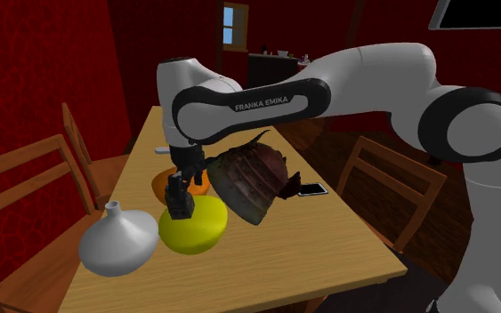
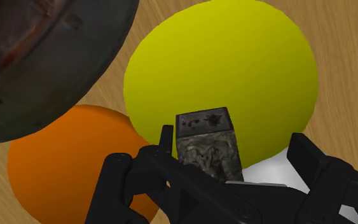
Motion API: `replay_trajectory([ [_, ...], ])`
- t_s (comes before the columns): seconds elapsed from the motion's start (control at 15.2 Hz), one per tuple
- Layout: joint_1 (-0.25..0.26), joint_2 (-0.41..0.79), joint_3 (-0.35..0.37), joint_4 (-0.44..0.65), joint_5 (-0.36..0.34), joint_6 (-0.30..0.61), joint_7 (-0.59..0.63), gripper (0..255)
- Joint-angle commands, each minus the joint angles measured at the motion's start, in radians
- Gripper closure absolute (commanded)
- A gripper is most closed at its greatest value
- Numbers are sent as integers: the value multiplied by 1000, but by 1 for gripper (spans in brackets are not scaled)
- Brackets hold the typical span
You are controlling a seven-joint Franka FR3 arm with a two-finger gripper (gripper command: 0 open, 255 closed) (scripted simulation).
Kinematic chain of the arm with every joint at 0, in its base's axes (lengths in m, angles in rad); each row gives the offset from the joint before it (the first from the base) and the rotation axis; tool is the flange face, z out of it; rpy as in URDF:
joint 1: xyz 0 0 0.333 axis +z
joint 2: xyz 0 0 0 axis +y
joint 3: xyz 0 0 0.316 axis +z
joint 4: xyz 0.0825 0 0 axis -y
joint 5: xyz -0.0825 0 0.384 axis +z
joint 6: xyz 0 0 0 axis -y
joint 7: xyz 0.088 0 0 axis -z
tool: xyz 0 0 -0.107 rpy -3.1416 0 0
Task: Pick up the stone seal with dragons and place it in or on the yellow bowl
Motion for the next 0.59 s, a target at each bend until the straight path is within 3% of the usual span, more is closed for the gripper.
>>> replay_trajectory([
  [0.0,6,0,2,53,2,-53,-3,0],
  [0.13,14,4,3,119,2,-115,-6,0],
  [0.53,14,4,3,119,2,-115,-6,0],
])
